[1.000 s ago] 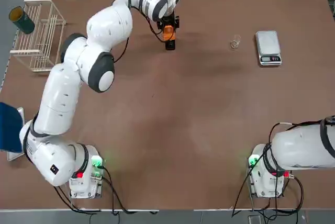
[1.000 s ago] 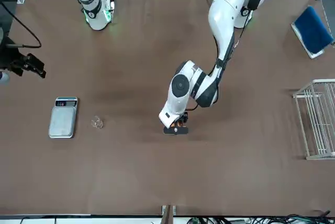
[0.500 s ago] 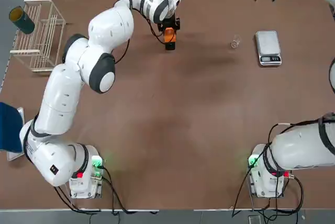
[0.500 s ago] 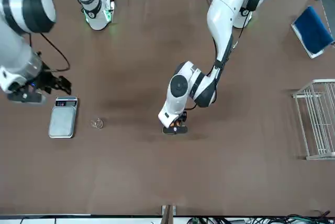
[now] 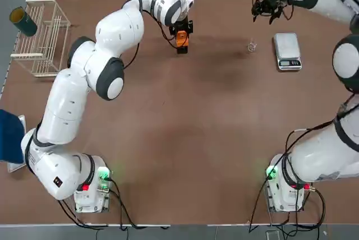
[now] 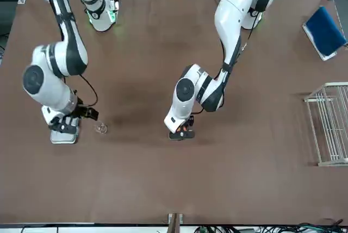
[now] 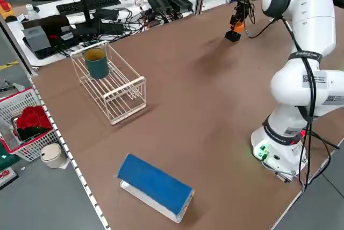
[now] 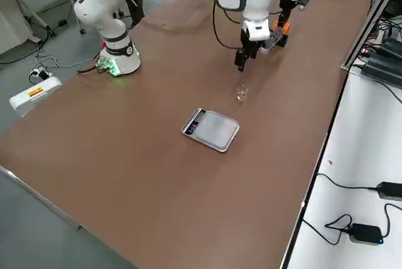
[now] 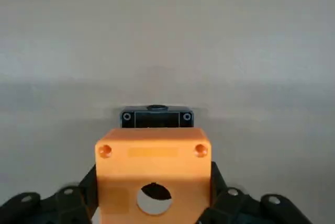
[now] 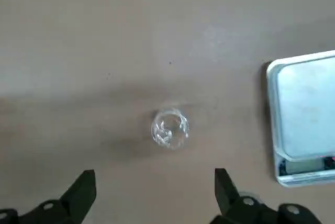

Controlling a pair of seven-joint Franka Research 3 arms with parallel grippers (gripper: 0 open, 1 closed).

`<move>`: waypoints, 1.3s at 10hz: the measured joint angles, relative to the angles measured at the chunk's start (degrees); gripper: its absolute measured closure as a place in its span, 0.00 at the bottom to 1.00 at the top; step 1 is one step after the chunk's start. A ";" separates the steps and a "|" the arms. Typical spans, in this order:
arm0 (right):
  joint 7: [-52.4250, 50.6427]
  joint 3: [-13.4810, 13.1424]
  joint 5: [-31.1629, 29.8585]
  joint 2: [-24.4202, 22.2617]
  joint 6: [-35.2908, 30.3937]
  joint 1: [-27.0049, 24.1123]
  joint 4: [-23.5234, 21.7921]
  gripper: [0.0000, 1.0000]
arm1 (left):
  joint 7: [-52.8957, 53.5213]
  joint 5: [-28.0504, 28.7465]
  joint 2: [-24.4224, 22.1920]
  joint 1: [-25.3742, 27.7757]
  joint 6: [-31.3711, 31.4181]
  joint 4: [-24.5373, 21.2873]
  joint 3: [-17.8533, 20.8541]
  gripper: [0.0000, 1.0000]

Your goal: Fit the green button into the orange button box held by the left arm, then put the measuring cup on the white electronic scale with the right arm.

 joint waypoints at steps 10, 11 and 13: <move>5.52 0.67 0.02 10.20 13.11 1.23 -2.00 0.29 | -0.96 0.00 0.93 -0.05 1.06 0.00 0.07 0.21; 5.53 0.67 0.02 10.20 13.11 1.23 -2.13 0.34 | -1.07 0.00 0.96 -0.05 1.10 0.00 0.07 0.21; 5.57 0.55 0.02 10.21 13.16 1.20 -2.39 0.38 | -2.00 0.00 0.99 -0.05 1.33 0.00 0.07 0.21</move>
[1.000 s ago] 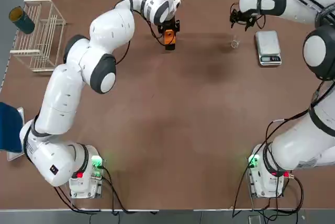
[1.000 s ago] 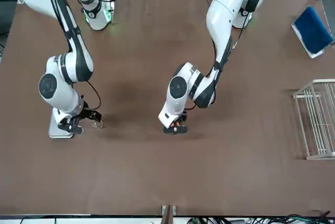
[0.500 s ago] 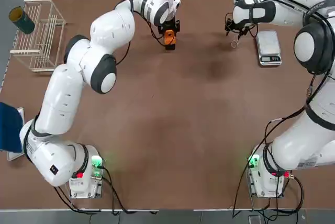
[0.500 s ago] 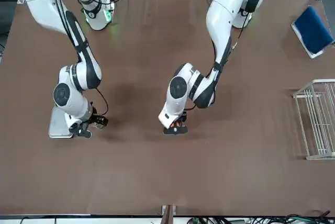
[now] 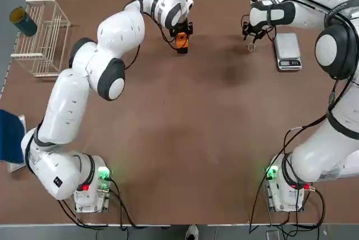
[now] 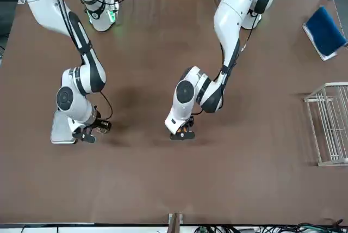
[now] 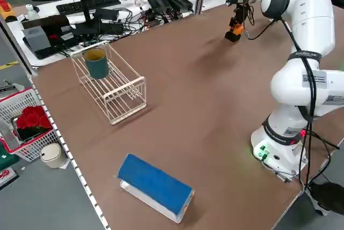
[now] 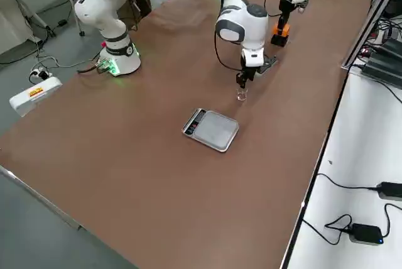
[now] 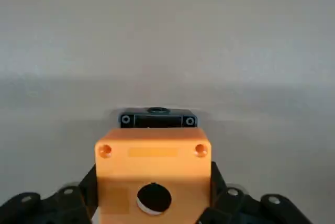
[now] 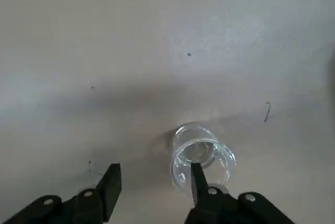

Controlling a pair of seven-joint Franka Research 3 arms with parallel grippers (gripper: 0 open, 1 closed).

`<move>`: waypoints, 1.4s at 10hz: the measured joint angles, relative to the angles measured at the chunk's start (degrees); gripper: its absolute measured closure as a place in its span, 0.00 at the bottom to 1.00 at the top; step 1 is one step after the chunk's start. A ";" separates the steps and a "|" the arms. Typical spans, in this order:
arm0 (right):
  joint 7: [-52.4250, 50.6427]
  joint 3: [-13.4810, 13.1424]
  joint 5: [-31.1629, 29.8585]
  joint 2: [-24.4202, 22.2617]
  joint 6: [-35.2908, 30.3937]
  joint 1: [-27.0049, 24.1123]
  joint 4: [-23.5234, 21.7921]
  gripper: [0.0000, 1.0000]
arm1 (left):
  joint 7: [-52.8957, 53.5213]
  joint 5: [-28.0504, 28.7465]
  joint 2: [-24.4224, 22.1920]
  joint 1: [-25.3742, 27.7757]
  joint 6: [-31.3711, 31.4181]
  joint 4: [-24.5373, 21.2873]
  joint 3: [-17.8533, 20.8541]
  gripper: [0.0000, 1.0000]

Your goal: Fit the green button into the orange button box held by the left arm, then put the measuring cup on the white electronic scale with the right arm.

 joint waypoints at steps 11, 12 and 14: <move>-0.01 -0.50 -0.01 0.94 1.38 -0.31 -0.48 0.66 | -1.30 0.00 0.30 -0.02 0.77 0.00 0.00 0.21; -0.01 -0.52 -0.01 0.95 1.38 -0.36 -0.48 0.67 | -1.44 0.00 0.31 -0.03 0.86 0.00 0.00 0.21; -0.01 -0.61 -0.01 0.96 1.77 -0.51 -0.49 0.70 | -1.93 0.00 0.52 -0.08 0.89 0.00 0.01 0.21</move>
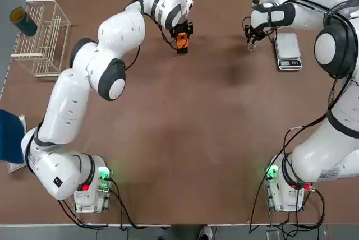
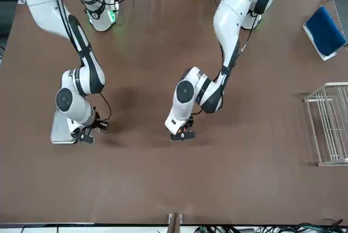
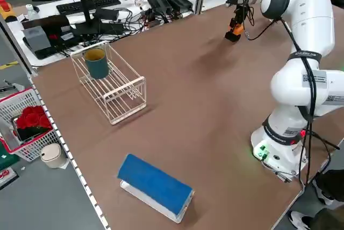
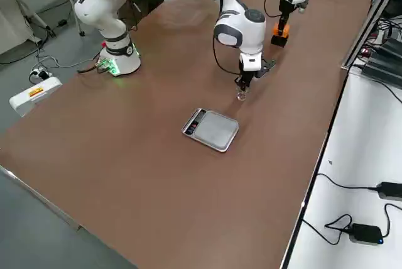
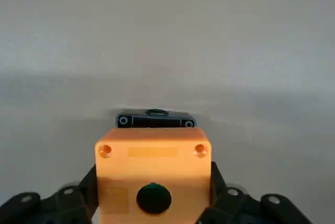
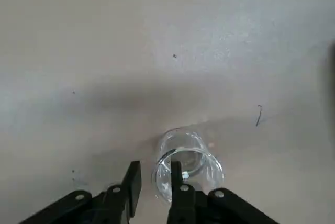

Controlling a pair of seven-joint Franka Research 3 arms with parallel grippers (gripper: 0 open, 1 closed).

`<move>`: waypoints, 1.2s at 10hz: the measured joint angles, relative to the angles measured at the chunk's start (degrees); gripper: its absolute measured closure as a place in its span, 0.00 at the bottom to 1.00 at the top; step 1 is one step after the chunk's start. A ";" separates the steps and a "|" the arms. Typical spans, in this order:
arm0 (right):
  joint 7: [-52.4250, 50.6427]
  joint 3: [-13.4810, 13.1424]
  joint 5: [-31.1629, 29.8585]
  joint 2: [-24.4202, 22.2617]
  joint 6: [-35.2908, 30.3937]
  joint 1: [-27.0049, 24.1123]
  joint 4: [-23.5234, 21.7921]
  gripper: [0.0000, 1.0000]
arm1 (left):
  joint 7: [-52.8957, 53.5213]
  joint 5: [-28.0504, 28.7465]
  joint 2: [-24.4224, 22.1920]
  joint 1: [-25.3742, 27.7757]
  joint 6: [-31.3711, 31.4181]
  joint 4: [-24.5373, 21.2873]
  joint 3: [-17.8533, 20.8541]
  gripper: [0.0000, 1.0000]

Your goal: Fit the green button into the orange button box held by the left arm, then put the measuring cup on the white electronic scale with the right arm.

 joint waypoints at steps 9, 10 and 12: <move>0.00 -0.14 0.00 0.28 0.98 -0.06 0.00 0.84 | -0.22 0.00 0.45 -0.02 0.38 0.00 0.37 0.21; 0.01 -0.14 0.00 0.28 0.98 -0.06 0.00 0.85 | -0.26 0.00 0.45 -0.05 0.43 0.00 0.37 0.21; 0.01 -0.15 0.00 0.30 0.97 -0.07 0.00 0.88 | -0.42 0.00 0.45 -0.07 0.51 0.00 0.37 0.21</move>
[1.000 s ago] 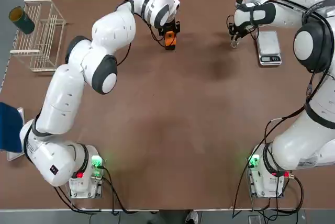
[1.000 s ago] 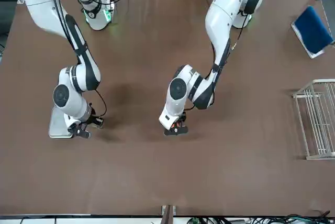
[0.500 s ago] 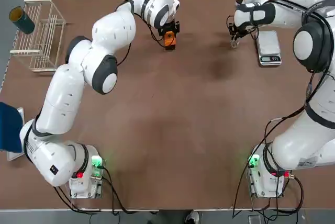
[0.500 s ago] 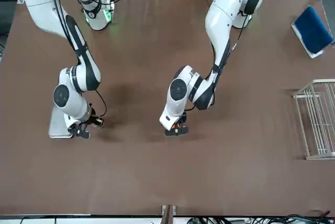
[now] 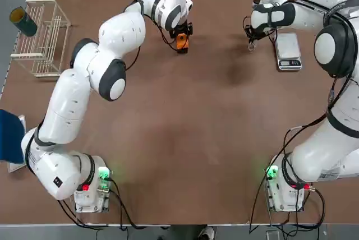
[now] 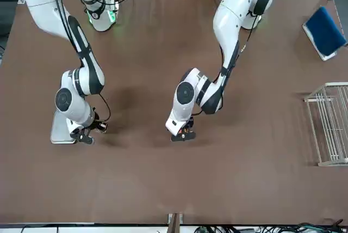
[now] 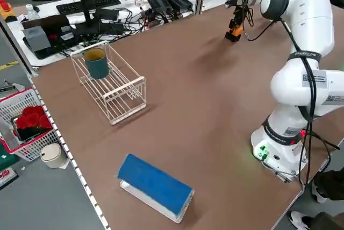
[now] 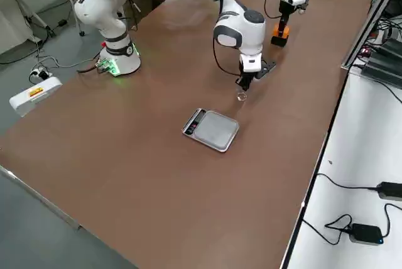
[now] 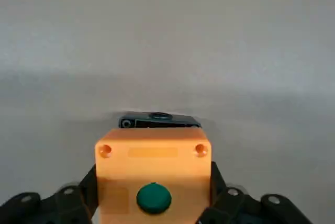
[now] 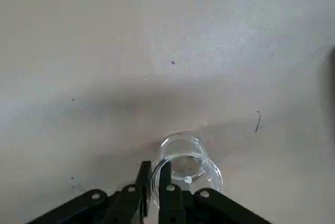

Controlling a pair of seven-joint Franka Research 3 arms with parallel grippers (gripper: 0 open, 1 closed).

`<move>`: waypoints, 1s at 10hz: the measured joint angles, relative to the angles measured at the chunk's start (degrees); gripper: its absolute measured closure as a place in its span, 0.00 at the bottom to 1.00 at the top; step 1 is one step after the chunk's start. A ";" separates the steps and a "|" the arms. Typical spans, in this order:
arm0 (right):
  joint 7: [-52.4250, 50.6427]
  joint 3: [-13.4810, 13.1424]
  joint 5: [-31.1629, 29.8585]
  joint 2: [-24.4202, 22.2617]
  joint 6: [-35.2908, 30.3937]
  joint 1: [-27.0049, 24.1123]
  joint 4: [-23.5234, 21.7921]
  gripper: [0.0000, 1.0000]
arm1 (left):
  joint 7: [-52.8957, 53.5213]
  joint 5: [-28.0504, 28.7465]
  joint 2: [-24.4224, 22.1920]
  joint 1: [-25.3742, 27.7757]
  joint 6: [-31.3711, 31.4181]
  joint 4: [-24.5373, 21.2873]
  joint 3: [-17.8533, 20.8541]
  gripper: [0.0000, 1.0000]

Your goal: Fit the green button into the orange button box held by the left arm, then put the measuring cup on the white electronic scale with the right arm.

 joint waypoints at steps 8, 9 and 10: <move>0.00 -0.11 -0.02 -0.13 -1.34 0.05 0.58 0.93 | -0.04 0.00 0.02 -0.28 0.02 0.00 0.08 0.21; 0.01 -0.01 -0.01 -0.12 -3.48 0.21 1.48 0.93 | -0.04 0.00 0.03 -0.28 0.02 0.00 0.10 0.21; 0.02 0.07 -0.01 -0.15 -5.47 0.34 2.55 0.93 | -0.04 0.00 0.03 -0.28 0.02 0.00 0.10 0.21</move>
